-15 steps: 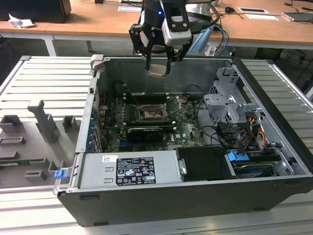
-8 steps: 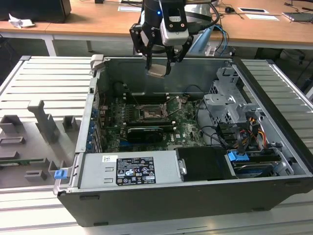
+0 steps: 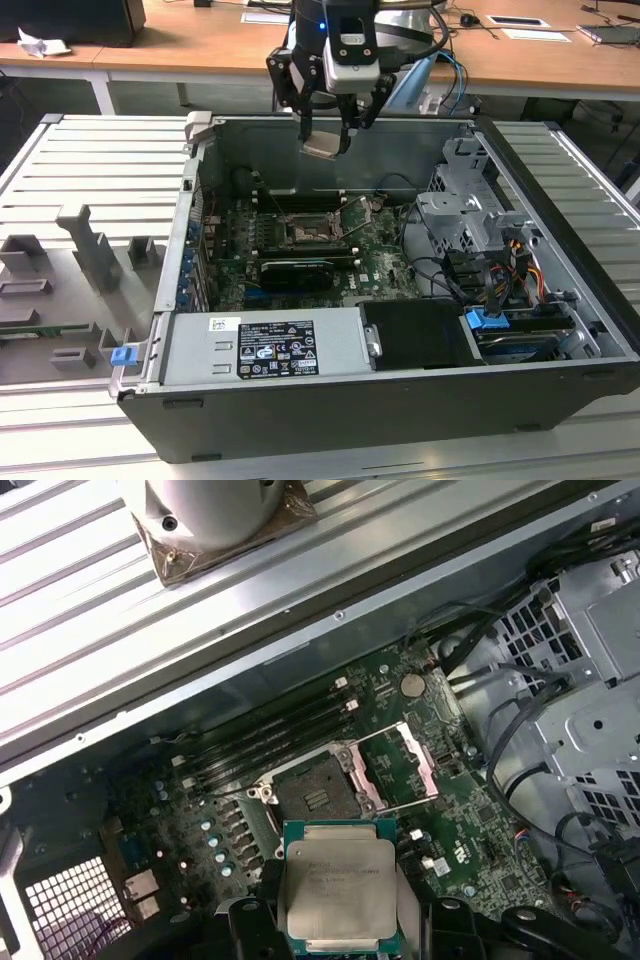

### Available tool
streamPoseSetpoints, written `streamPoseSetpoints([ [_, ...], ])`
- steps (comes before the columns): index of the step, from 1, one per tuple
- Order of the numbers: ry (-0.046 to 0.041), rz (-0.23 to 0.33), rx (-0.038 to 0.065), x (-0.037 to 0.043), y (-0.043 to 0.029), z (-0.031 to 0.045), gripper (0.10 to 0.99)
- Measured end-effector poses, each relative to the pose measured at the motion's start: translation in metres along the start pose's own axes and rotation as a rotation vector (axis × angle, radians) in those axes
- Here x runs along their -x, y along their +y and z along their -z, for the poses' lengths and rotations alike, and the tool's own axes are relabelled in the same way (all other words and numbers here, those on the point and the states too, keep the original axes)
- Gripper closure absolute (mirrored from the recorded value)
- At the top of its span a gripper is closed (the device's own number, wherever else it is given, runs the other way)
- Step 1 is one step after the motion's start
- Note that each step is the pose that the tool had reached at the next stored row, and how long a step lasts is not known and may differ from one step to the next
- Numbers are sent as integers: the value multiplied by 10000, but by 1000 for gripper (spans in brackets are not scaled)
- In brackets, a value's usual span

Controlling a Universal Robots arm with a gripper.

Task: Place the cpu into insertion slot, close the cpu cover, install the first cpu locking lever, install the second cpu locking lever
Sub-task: 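Place the cpu into insertion slot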

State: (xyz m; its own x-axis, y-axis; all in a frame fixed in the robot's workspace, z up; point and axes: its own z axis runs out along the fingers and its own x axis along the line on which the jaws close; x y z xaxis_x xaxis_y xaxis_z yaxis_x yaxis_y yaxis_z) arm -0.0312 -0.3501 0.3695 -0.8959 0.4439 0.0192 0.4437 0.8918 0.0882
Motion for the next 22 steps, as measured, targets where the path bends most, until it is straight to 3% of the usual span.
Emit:
streamPoseSetpoints([
  [22,-177,-2001,39,0,1,-2,557],
])
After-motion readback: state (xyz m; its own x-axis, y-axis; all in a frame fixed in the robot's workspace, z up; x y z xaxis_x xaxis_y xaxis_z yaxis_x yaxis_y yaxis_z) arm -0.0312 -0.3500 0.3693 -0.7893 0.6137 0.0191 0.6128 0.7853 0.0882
